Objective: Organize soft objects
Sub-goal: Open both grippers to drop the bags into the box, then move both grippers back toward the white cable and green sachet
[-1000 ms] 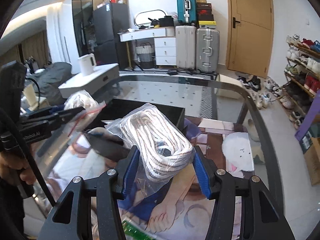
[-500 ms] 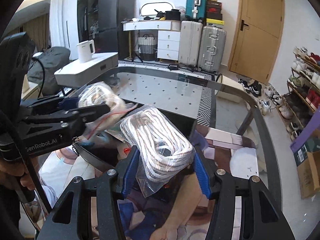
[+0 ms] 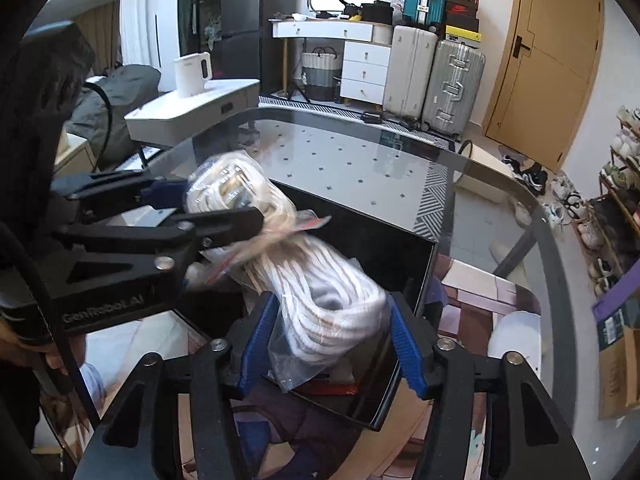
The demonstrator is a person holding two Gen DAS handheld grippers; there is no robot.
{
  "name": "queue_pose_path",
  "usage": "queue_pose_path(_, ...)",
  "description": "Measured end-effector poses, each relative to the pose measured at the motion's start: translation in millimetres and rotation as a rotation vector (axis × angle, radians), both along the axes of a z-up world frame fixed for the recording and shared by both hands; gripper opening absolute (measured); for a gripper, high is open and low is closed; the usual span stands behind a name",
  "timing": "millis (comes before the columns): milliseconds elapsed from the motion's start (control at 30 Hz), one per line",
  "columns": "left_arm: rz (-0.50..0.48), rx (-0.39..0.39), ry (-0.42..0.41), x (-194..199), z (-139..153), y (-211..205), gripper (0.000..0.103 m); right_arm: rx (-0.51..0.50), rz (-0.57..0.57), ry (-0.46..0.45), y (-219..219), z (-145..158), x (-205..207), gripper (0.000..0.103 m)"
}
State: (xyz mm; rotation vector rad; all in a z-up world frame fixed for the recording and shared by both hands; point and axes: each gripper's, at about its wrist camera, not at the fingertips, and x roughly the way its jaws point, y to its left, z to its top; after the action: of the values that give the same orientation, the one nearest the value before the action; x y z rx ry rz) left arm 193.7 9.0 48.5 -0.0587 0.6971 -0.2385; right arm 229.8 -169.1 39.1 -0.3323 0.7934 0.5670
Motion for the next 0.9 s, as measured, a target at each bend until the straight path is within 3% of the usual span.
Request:
queue_pose_path(133, -0.023, 0.006, 0.007, 0.7, -1.8, -5.9, 0.044, 0.003, 0.014, -0.051, -5.7, 8.4, -12.4, 0.076)
queue_pose_path(300, -0.032, 0.03, 0.019, 2.9, -4.5, -12.4, 0.054, 0.014, 0.007, -0.076, -18.7, 12.6, -25.1, 0.084)
queue_pose_path(367, -0.027, 0.023, 0.026, 1.7, -2.9, -12.0, 0.063, 0.026, 0.001, -0.08, -26.1, 13.6, -29.3, 0.086)
queue_pose_path(533, -0.025, -0.004, -0.015, -18.9, 7.4, -6.1, 0.101, 0.104, -0.041, -0.081, -51.6, 19.0, -44.5, 0.099)
queue_pose_path(567, -0.022, -0.002, -0.021, -22.7, 9.0, -4.9, 0.103, 0.125, -0.049, -0.075, -56.9, 19.9, -48.2, 0.099)
queue_pose_path(900, 0.043, -0.041, -0.054, -86.1, 17.7, 11.8, 0.103, 0.222, -0.123, -0.072, -97.9, 23.4, -86.1, 0.102)
